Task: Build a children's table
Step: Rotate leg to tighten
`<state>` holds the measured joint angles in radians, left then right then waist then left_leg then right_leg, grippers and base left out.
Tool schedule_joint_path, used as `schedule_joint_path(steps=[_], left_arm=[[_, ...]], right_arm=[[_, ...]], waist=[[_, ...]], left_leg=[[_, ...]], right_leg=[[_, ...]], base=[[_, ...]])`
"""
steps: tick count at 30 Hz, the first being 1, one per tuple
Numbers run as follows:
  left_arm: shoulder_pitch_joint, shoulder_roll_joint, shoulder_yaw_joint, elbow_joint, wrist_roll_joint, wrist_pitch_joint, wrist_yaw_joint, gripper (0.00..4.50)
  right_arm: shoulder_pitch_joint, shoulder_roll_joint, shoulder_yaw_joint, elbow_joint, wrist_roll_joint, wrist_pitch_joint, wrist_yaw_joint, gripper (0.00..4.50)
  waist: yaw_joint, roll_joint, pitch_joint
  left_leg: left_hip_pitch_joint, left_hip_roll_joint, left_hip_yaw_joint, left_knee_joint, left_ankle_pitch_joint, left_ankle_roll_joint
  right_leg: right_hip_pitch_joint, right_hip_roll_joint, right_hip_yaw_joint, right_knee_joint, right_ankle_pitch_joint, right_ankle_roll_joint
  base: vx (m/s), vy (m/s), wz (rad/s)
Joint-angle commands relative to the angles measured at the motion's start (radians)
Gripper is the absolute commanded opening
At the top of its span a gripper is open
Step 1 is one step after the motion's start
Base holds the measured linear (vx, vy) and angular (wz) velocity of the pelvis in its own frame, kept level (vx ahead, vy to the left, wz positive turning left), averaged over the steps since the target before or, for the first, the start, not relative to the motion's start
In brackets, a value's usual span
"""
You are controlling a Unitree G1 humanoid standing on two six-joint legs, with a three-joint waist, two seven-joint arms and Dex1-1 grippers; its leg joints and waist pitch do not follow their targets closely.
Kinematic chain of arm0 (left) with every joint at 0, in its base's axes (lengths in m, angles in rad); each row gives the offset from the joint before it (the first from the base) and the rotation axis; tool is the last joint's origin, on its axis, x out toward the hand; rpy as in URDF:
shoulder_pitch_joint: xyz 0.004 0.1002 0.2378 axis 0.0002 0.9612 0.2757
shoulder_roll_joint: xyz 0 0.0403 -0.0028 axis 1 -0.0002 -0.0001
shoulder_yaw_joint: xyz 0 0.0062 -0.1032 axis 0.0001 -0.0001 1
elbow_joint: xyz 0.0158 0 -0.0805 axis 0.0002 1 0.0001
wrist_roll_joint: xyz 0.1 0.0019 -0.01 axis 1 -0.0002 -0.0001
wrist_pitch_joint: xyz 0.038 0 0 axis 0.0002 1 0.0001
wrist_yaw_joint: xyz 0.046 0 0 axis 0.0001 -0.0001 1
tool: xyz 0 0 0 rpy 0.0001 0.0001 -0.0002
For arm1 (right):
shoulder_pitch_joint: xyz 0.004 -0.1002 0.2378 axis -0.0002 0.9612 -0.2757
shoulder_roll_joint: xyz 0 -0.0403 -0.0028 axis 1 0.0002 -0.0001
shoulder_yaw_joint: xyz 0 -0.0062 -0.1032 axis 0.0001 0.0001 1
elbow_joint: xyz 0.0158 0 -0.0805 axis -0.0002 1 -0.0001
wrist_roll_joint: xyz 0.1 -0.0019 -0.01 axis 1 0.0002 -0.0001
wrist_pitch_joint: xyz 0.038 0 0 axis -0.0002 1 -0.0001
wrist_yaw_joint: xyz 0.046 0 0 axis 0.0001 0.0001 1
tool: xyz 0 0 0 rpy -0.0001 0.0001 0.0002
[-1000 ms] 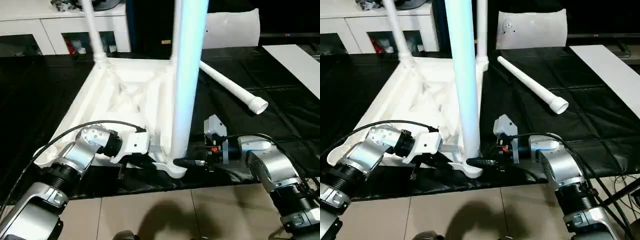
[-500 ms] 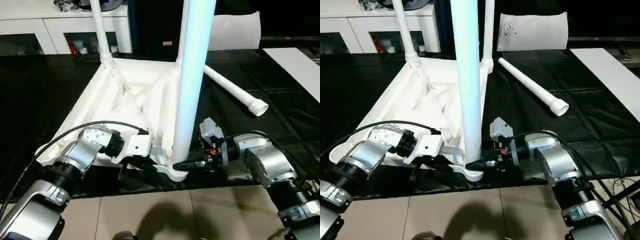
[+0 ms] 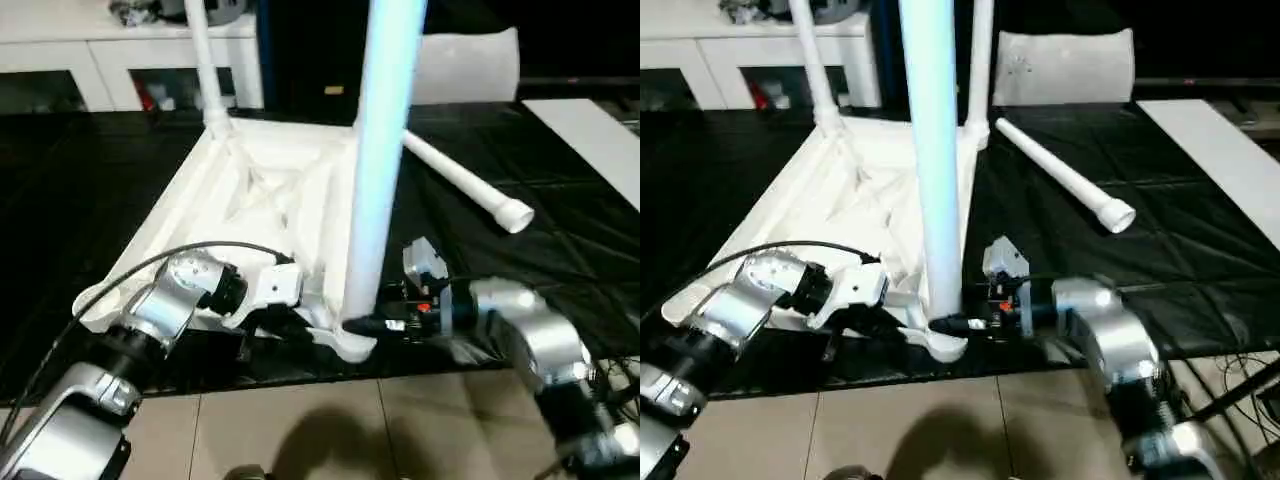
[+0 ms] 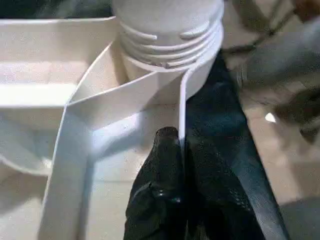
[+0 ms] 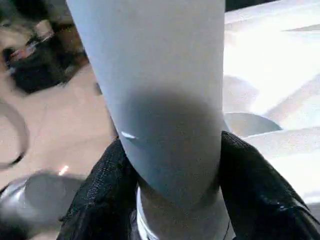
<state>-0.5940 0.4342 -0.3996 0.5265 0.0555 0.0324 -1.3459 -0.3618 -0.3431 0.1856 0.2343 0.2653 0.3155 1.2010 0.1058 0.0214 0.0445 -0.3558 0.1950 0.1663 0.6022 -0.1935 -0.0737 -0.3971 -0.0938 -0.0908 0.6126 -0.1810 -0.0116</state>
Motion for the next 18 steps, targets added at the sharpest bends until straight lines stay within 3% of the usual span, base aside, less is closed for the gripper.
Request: schedule_joint_path(steps=[1,2,4,7,8,9,12,15,17,18], left_arm=[[0.017,-0.063,0.037,-0.044,-0.006,0.118,0.163,0.00],[0.024,-0.083,0.053,-0.064,-0.010,0.160,0.206,0.00],[0.029,-0.113,0.072,-0.086,-0.011,0.214,0.265,0.00],[0.037,-0.178,0.106,-0.125,-0.010,0.322,0.371,0.00],[0.037,-0.178,0.106,-0.125,-0.010,0.322,0.371,0.00],[0.025,-0.225,0.133,-0.119,-0.002,0.365,0.456,0.00],[0.011,-0.260,0.153,-0.107,0.000,0.388,0.518,0.00],[-0.007,-0.311,0.169,-0.117,0.015,0.422,0.599,0.00],[-0.011,-0.312,0.160,-0.116,0.024,0.411,0.605,0.00],[-0.010,-0.302,0.148,-0.113,0.030,0.390,0.594,0.00]], right_arm=[[0.024,0.083,0.023,-0.041,-0.008,0.031,-0.134,2.01],[0.033,0.109,0.022,-0.039,-0.033,0.034,-0.195,2.01],[0.036,0.150,0.016,-0.030,-0.060,0.046,-0.278,2.00],[0.022,0.236,-0.013,-0.008,-0.089,0.081,-0.444,1.99],[0.022,0.236,-0.013,-0.008,-0.089,0.081,-0.444,1.99],[-0.003,0.292,-0.037,0.022,-0.107,0.108,-0.560,1.99],[-0.027,0.337,-0.062,0.055,-0.120,0.125,-0.660,1.99],[-0.068,0.401,-0.089,0.103,-0.176,0.133,-0.824,1.99],[-0.074,0.417,-0.102,0.109,-0.168,0.123,-0.833,2.55],[-0.071,0.418,-0.105,0.105,-0.162,0.120,-0.831,2.55]], waist=[[-0.011,-0.007,-0.052],[-0.015,-0.001,-0.048],[-0.041,-0.010,-0.040],[-0.070,-0.008,-0.043],[-0.077,-0.007,-0.045],[-0.085,-0.006,-0.047],[-0.102,-0.007,-0.049],[-0.110,-0.005,-0.052],[-0.109,-0.005,-0.058],[-0.107,-0.005,-0.060]], left_leg=[[0.003,0.034,-0.006,-0.086,-0.261,-0.003],[0.005,0.033,-0.007,-0.088,-0.280,-0.009],[0.007,0.025,-0.015,-0.091,-0.348,-0.027],[0.005,0.020,-0.022,-0.088,-0.369,-0.024],[0.003,0.020,-0.023,-0.088,-0.369,-0.023],[-0.002,0.020,-0.026,-0.090,-0.365,-0.012],[0.001,0.018,-0.024,-0.089,-0.349,-0.007],[-0.002,0.020,-0.020,-0.090,-0.312,0.004],[-0.005,0.018,-0.016,-0.087,-0.271,0.017],[-0.005,0.020,-0.013,-0.084,-0.241,0.030]], right_leg=[[0.046,-0.060,0.051,-0.091,-0.406,-0.153],[0.043,-0.058,0.050,-0.093,-0.428,-0.147],[0.043,-0.058,0.037,-0.111,-0.583,-0.088],[0.040,-0.058,0.030,-0.124,-0.625,-0.060],[0.043,-0.058,0.029,-0.124,-0.617,-0.060],[0.048,-0.057,0.028,-0.123,-0.590,-0.063],[0.041,-0.053,0.030,-0.121,-0.518,-0.100],[0.041,-0.051,0.039,-0.112,-0.424,-0.135],[0.047,-0.052,0.043,-0.108,-0.363,-0.149],[0.047,-0.050,0.045,-0.103,-0.316,-0.162]], base=[[0.000,0.000,0.00],[0.000,0.000,0.00],[0.000,0.000,0.00],[0.000,0.000,0.00],[0.000,0.000,0.00],[0.000,0.000,0.00],[0.000,0.000,0.00],[0.000,0.000,0.00],[0.000,0.000,0.00],[0.000,0.000,0.00]])
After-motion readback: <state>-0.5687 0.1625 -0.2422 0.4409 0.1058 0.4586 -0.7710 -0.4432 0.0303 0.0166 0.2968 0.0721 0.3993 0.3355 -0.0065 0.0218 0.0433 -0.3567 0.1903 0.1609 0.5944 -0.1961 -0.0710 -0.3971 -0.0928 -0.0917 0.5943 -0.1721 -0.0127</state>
